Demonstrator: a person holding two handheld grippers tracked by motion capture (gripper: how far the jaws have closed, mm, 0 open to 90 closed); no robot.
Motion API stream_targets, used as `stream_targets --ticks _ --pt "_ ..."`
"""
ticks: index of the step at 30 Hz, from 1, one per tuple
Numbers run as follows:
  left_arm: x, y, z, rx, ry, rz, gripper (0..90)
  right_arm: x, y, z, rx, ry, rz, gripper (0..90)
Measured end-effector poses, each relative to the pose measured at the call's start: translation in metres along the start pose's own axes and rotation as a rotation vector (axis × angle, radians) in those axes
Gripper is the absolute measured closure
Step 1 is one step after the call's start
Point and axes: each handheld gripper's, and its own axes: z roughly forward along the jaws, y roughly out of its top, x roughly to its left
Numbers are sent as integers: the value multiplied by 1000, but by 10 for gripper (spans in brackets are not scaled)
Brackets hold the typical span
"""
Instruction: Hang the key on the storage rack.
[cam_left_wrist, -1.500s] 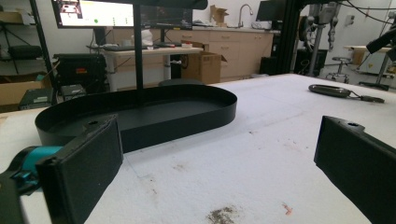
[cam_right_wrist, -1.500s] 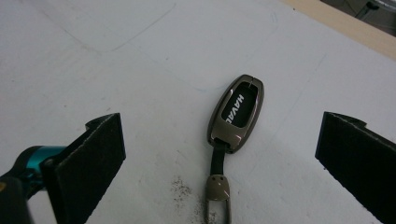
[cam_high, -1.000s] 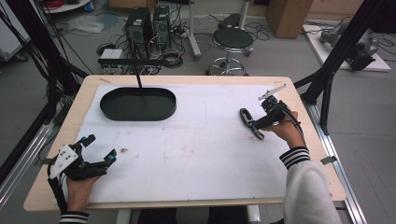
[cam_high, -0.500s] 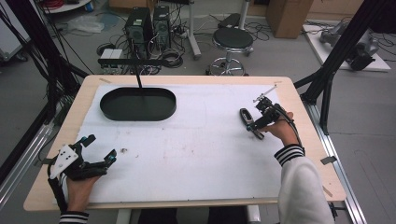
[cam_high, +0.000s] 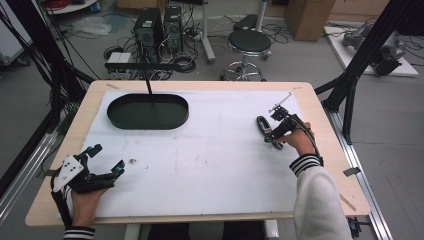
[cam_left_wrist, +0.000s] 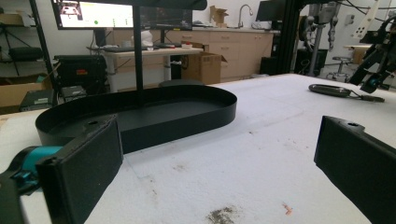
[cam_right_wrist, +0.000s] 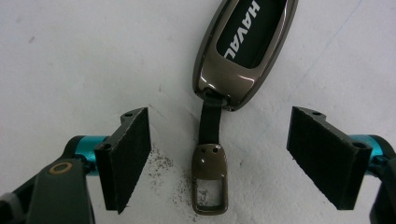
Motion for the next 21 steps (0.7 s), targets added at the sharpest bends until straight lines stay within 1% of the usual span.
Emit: stream_targets --ticks 1,2,4,9,12,13,15,16,17,18,20,21 --pt "0 0 0 1 0 1 17 0 0 0 0 0 0 224" --pt "0 0 0 1 0 0 17 0 1 1 12 -2 -2 258" --pt "0 0 0 0 0 0 17 1 1 2 12 -1 -1 276" --pt "0 0 0 -1 0 0 17 2 3 4 37 5 -6 396" --pt "0 0 0 -1 -1 0 17 2 3 5 39 1 -6 413" --pt "0 0 0 0 -1 0 17 3 4 5 36 6 -10 450" --pt "0 0 0 -1 -2 0 17 3 4 5 36 7 -11 459" --pt "0 0 0 -2 -1 0 17 4 5 5 36 9 -15 487" --pt "0 0 0 -2 -1 0 17 4 5 5 36 9 -16 492" --pt "0 0 0 -2 -1 0 17 4 5 5 38 -1 -18 500" --pt "0 0 0 -3 -1 1 17 4 5 6 39 -4 -16 511" --pt "0 0 0 -2 -1 1 17 3 5 5 46 -3 -4 525"
